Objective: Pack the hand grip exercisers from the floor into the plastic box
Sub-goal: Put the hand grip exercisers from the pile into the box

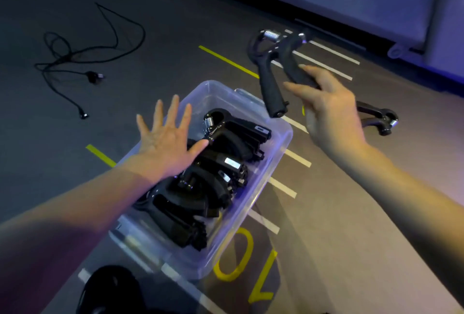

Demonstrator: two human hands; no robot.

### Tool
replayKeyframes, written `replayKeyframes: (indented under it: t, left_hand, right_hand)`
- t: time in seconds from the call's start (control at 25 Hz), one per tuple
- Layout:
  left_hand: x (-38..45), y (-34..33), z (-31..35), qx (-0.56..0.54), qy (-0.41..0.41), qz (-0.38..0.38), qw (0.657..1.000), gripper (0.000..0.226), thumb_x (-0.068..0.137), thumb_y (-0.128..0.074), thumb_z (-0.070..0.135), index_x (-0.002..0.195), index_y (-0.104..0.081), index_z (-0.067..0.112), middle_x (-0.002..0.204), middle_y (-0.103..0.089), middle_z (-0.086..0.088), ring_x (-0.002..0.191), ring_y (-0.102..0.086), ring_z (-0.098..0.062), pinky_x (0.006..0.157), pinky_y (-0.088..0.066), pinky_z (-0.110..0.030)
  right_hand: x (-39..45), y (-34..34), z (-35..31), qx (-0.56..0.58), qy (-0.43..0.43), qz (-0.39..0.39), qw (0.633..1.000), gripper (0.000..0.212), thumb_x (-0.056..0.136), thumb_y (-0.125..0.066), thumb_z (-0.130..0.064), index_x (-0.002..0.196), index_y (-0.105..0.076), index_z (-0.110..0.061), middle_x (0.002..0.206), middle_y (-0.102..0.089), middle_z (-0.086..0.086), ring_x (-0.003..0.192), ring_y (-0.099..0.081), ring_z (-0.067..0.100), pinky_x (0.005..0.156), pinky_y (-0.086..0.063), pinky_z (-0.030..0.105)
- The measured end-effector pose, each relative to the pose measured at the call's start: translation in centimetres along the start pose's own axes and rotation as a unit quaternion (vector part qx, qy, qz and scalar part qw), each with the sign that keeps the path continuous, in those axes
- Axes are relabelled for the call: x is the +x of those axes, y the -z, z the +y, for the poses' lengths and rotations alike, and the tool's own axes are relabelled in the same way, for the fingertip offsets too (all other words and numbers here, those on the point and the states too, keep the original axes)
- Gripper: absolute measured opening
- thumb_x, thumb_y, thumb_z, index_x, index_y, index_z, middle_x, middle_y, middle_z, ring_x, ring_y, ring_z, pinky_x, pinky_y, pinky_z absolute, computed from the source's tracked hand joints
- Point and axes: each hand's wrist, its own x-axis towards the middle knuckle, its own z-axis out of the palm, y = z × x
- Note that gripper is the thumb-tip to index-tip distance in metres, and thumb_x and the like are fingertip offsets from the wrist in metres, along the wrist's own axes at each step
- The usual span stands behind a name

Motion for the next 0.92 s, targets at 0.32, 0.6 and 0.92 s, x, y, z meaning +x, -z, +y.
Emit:
replayKeyframes:
  t: [0.32, 0.6, 0.92]
  left_hand:
    - [-3.8, -2.8, -4.6, -0.054, -0.017, 0.000, 0.998, 0.087, 0.087, -0.028, 0.064, 0.146, 0.018, 0.019, 0.156, 0.018, -0.003, 0.144, 0.002, -0.029, 0.113, -0.017, -0.052]
    - [-3.8, -3.8, -5.0, -0.072, -0.030, 0.034, 0.996, 0.089, 0.085, -0.026, 0.067, 0.146, 0.017, 0.020, 0.156, 0.016, -0.002, 0.141, -0.008, -0.028, 0.108, -0.026, -0.050]
    - [-3.9, -3.9, -4.8, -0.060, -0.020, 0.030, 0.998, 0.087, 0.084, -0.022, 0.068, 0.146, 0.018, 0.021, 0.155, 0.020, -0.001, 0.143, -0.001, -0.028, 0.112, -0.015, -0.054]
  right_hand:
    - [-0.2, -3.1, -6.4, -0.305, 0.223, -0.282, 0.882, 0.030, 0.083, -0.043, -0.004, 0.084, -0.072, -0.007, 0.137, -0.050, 0.022, 0.099, -0.050, 0.028, 0.070, -0.044, 0.030]
    - [-2.8, -5.7, -8.4, -0.218, 0.175, -0.417, 0.865, 0.050, 0.101, -0.026, -0.028, 0.136, -0.044, 0.002, 0.157, -0.004, 0.023, 0.146, -0.002, 0.034, 0.119, -0.008, 0.044]
    - [-3.1, -6.2, -7.1, -0.080, -0.035, -0.461, 0.883, 0.066, 0.091, -0.016, -0.064, 0.148, 0.008, -0.040, 0.158, 0.019, -0.005, 0.144, 0.021, 0.029, 0.115, -0.002, 0.056]
